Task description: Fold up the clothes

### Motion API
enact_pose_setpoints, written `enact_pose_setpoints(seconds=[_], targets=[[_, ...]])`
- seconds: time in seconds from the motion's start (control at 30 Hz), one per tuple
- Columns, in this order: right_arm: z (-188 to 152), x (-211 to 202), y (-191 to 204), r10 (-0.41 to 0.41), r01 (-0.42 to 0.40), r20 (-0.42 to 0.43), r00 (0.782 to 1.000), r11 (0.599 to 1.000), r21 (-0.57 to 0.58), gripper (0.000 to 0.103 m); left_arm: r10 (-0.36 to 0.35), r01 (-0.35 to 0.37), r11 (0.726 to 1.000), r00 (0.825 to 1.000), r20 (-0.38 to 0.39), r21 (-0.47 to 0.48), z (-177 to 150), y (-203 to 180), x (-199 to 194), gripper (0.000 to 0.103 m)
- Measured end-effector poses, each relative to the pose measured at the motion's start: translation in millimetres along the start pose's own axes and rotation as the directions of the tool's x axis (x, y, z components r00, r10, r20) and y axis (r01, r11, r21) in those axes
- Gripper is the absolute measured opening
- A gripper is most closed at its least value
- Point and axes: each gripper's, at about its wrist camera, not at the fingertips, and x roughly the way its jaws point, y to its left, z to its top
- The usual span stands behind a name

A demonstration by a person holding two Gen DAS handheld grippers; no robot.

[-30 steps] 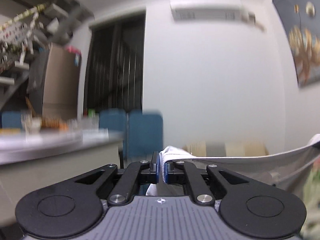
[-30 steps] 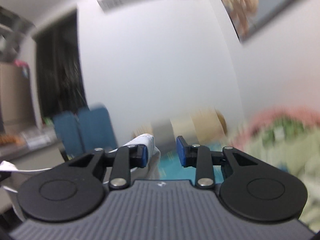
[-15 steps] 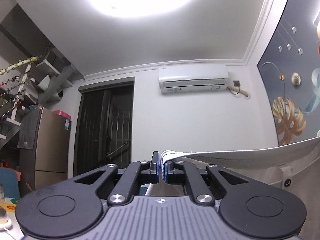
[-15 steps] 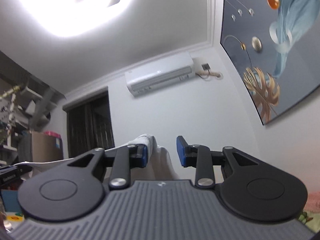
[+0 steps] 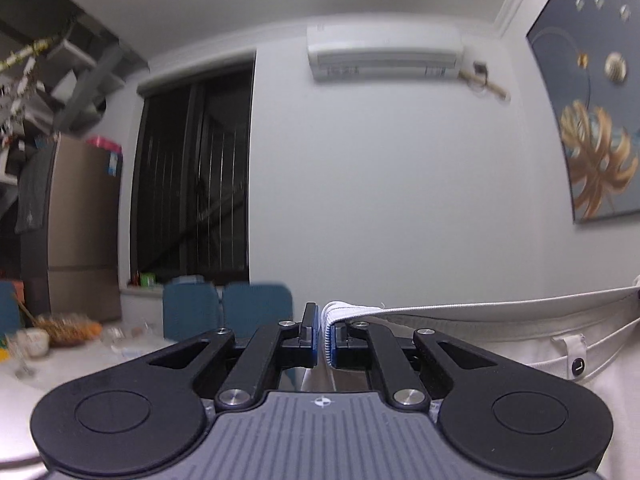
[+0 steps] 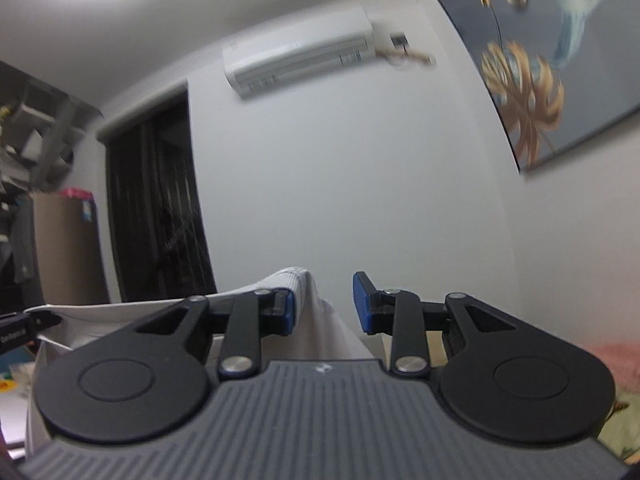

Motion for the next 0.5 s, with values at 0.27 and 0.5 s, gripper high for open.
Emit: enact_pose_setpoints(seconds=[0.27, 0.5], targets=[[-166, 188, -59, -0.100, 0.101, -0.202, 0.974, 0.995, -0.001, 0.033, 0.034, -0.036, 0.999, 0.983, -0.178, -0.010, -197, -45, 219, 0.007], [-360, 343, -123, -0.154, 0.142, -0.354, 0.923, 0.988, -0.060, 0.033, 0.042, -0.042, 0.999, 0.929, -0.367, 0.009, -393, -77, 375, 0.010]])
